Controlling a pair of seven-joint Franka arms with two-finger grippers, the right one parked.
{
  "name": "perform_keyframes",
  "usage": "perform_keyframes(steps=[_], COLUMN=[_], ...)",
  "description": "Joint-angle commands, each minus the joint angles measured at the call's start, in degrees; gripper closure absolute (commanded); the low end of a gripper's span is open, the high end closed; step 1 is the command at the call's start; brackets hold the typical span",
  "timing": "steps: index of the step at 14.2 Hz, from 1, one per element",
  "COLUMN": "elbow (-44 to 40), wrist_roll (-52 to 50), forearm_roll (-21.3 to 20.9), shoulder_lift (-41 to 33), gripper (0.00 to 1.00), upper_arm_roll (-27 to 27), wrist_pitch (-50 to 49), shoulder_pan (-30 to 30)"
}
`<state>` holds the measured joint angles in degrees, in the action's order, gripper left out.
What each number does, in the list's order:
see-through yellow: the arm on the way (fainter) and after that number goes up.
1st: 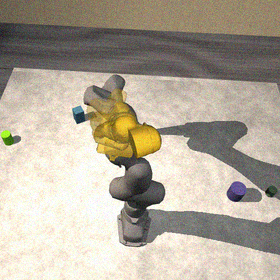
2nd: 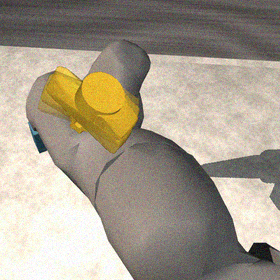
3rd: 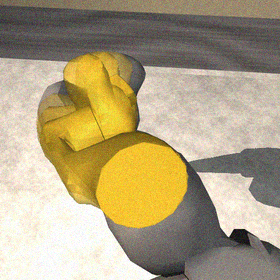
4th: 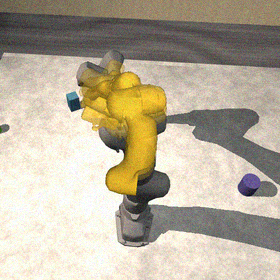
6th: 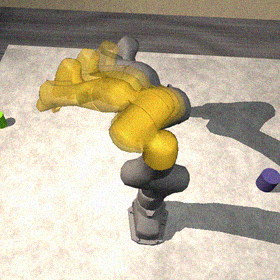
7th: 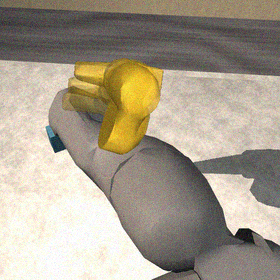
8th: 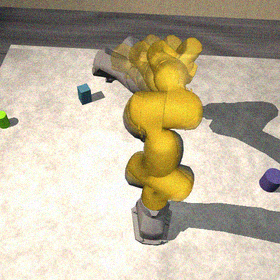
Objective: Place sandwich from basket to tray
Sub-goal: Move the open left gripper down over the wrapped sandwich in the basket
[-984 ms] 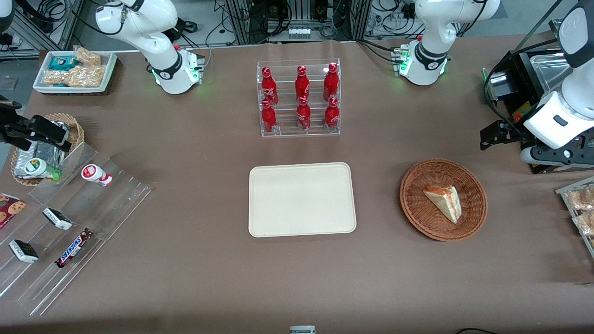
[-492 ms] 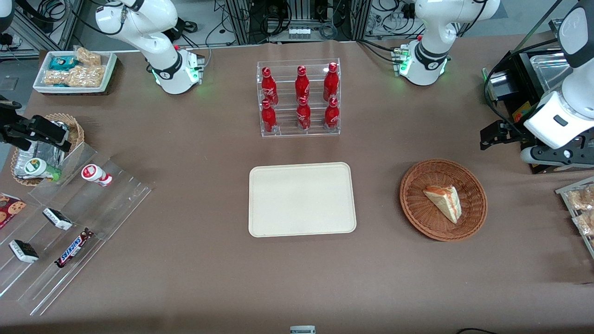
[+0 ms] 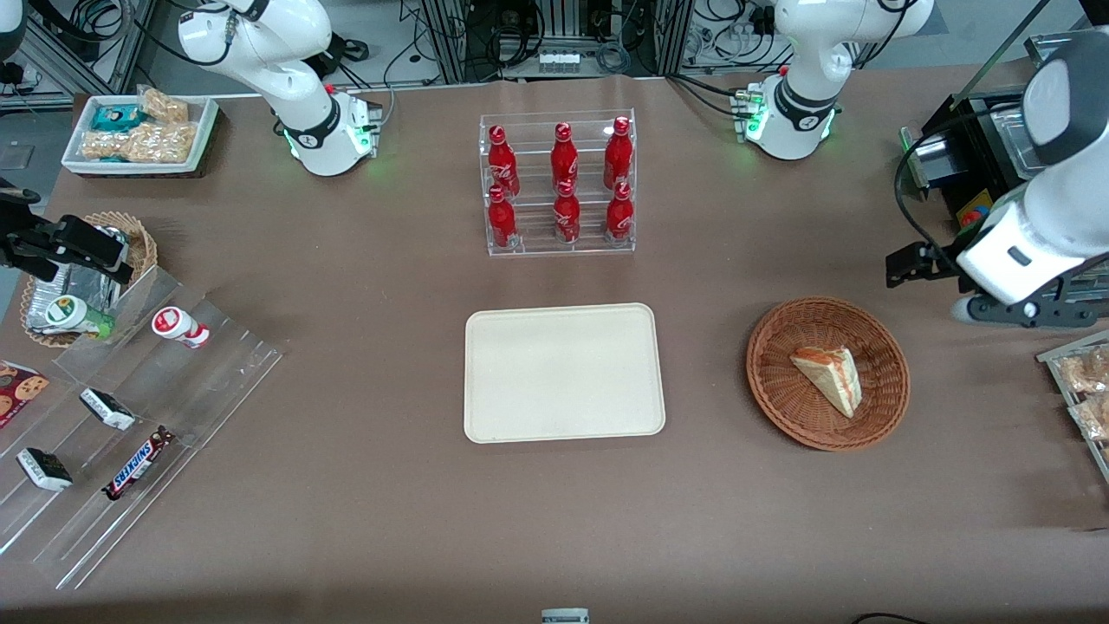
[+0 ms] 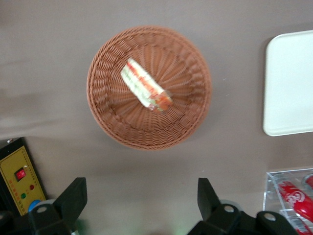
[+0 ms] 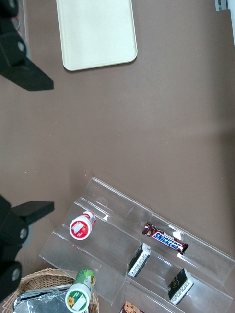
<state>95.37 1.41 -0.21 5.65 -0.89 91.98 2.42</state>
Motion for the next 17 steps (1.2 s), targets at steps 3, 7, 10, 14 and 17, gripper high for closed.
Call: perform_keyframes(steps=[3,7,10,14,17], elbow=[7.1,16.2,22.6,24.8,24.4], wrist_roll=[-0.8,-3.3,-4.3,-21.9,-40.1], forearm_roll=[-1.3,-2.2,-2.8,-2.8,-2.8], shoulder_lift=[3.1,3.1,3.1,4.3,6.6], gripper=[0.00,0.00,0.00,0.00,0.00], upper_arm_roll=[0.2,0.7,1.3,1.3,1.0], wrist_pitch=[8.7,20.2,29.5,34.4,37.6], shoulder_pan=[-0.5,-0.7,-1.5,-1.6,-1.0])
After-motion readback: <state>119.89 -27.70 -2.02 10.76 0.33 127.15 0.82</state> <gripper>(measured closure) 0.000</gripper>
